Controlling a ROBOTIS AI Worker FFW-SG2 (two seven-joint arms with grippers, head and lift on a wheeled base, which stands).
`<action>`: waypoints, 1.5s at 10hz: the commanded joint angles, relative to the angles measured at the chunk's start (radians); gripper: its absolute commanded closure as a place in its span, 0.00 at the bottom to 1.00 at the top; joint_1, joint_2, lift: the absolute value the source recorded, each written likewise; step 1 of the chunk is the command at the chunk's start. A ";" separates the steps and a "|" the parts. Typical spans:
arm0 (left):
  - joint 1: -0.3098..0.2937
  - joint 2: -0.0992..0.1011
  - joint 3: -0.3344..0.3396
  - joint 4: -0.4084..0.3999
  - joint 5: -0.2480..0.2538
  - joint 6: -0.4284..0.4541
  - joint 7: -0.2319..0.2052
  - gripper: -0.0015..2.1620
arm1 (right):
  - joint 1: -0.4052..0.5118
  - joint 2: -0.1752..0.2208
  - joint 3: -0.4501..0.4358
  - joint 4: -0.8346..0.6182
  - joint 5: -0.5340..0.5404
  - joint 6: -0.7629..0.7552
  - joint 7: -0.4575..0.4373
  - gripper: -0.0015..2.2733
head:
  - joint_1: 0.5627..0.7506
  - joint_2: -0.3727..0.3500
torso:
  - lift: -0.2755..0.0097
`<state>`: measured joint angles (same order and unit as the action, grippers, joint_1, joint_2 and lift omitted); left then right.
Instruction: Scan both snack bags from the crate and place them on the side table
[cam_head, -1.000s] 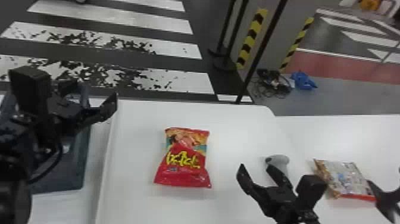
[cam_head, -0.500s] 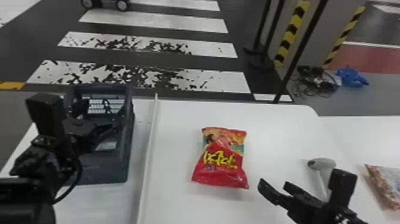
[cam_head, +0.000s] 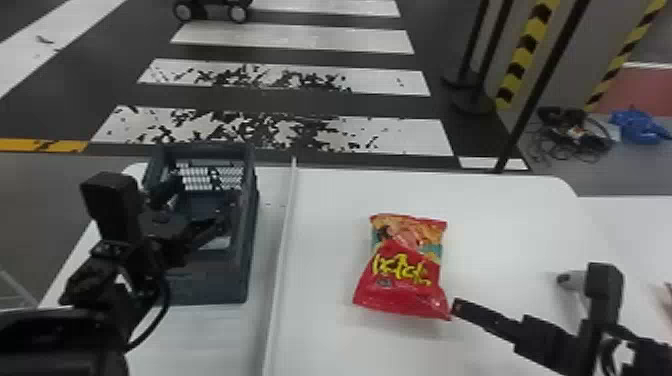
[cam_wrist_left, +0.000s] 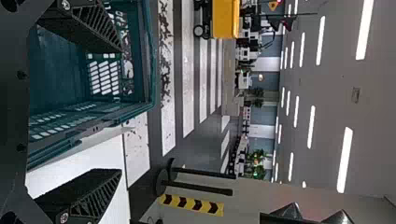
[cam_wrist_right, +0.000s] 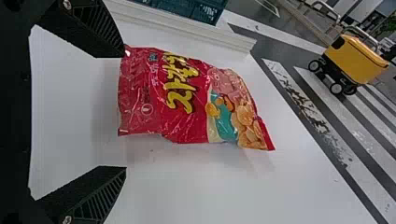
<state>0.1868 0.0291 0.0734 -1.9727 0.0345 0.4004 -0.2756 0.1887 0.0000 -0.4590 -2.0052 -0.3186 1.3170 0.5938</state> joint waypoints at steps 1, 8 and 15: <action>0.007 0.000 -0.001 -0.002 0.002 0.004 -0.001 0.04 | -0.048 0.001 0.008 0.060 0.000 0.023 0.007 0.03 | 0.70 0.46 | 0.62; 0.025 0.000 -0.001 -0.006 0.008 0.025 -0.010 0.04 | -0.192 0.001 0.029 0.303 0.049 0.005 0.018 0.03 | 0.70 0.49 | 0.62; 0.026 0.003 -0.001 0.005 0.007 0.025 -0.013 0.04 | -0.242 0.001 0.011 0.414 -0.008 0.011 0.023 0.98 | 0.70 0.53 | 0.62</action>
<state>0.2123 0.0321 0.0716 -1.9697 0.0420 0.4258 -0.2883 -0.0514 0.0000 -0.4414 -1.5982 -0.3147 1.3288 0.6177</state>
